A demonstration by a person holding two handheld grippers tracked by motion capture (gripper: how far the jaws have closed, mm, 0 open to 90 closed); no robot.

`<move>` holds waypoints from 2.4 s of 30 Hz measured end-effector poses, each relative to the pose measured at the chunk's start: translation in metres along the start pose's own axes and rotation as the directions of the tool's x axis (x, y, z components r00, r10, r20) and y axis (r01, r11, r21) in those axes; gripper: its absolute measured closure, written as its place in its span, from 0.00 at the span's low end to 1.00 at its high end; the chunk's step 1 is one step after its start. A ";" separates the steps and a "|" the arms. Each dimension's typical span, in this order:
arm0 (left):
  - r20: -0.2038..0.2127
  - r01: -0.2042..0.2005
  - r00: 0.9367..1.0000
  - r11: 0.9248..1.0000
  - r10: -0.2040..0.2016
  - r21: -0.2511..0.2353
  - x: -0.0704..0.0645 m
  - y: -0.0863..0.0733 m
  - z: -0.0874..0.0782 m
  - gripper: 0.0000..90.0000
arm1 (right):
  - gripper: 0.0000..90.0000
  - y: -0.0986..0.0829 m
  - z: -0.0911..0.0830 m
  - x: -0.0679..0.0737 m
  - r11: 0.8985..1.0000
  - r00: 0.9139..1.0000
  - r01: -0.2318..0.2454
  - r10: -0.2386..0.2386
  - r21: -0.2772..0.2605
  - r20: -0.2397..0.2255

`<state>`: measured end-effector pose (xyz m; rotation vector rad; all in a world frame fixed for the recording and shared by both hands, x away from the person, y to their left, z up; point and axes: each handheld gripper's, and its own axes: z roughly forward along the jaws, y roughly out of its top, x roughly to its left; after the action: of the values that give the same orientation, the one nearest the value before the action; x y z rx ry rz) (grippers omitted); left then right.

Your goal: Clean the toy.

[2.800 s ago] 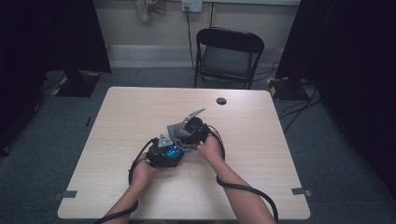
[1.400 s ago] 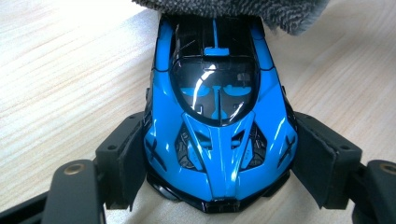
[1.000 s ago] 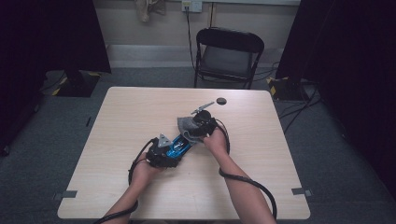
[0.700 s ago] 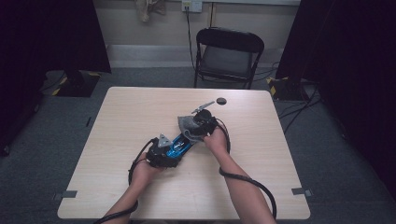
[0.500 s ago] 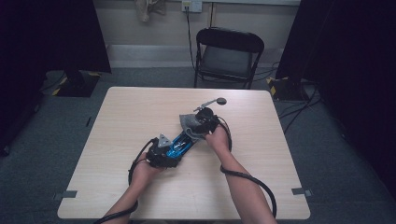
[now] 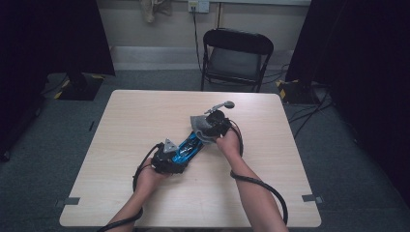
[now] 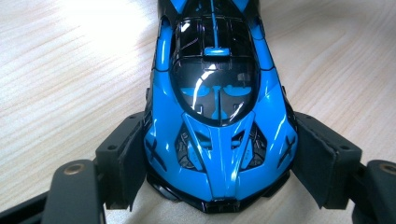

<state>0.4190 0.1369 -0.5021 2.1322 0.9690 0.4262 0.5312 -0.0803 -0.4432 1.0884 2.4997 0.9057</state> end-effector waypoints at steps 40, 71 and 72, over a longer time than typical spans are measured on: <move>0.019 -0.005 1.000 1.000 0.006 -0.023 0.002 0.000 -0.011 0.24 | 0.75 -0.072 -0.058 -0.006 0.999 0.999 0.023 -0.024 -0.042 -0.023; 0.002 0.038 0.999 0.999 -0.038 0.026 0.000 0.048 0.010 0.46 | 0.47 -0.101 -0.057 -0.006 0.999 1.000 0.022 -0.022 -0.027 -0.015; -0.001 0.037 0.999 0.999 -0.037 0.033 0.000 0.049 0.010 0.46 | 0.47 -0.101 -0.057 -0.007 0.999 1.000 0.020 -0.020 -0.029 -0.016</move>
<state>0.4497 0.1107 -0.4725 2.1396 1.0208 0.3943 0.4521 -0.1634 -0.4641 1.0491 2.4980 0.9463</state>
